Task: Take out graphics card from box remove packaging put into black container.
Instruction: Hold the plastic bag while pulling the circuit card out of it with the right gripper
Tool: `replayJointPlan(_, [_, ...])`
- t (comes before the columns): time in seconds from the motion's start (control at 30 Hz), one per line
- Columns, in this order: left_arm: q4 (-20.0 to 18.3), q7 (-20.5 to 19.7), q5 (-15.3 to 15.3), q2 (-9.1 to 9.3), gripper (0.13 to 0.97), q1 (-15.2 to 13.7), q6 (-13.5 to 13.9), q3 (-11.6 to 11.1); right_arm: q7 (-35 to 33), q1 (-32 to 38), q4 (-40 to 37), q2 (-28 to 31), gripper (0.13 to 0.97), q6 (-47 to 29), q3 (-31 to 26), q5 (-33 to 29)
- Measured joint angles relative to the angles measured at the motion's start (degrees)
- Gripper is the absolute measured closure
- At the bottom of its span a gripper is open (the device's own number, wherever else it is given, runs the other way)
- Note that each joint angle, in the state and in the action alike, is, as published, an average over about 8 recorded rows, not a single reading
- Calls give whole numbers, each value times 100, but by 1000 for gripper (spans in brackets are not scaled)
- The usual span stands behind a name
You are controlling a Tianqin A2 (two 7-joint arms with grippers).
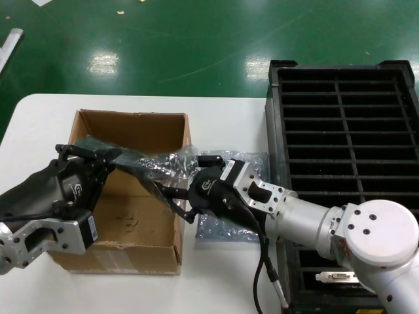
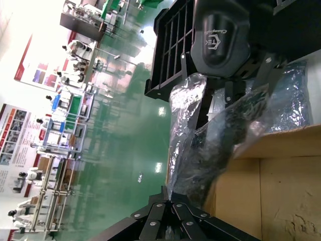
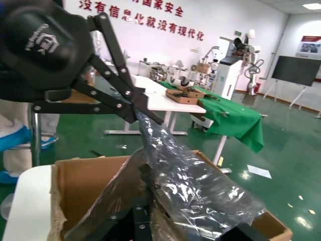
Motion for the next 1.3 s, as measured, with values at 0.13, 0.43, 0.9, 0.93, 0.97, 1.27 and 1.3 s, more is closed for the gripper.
replayJointPlan(0.13, [0, 0, 0, 0, 959, 0, 0, 0, 25, 11, -43, -47, 780, 109, 49, -14])
replayJointPlan(0.43, [0, 0, 0, 0, 959, 0, 0, 0, 61, -44, 69, -45, 882, 184, 125, 19])
replayJointPlan(0.9, [0, 0, 0, 0, 959, 0, 0, 0, 307, -331, 736, 187, 925, 177, 54, -95])
replayJointPlan(0.93, [0, 0, 0, 0, 959, 0, 0, 0, 333, -362, 807, 214, 925, 195, 54, -115])
replayJointPlan(0.97, [0, 0, 0, 0, 959, 0, 0, 0, 361, -396, 887, 243, 925, 218, 58, -137])
replayJointPlan(1.27, [0, 0, 0, 0, 959, 0, 0, 0, 531, -728, 1614, 528, 925, 495, 158, -342])
replayJointPlan(1.3, [0, 0, 0, 0, 959, 0, 0, 0, 523, -755, 1660, 552, 925, 525, 170, -363])
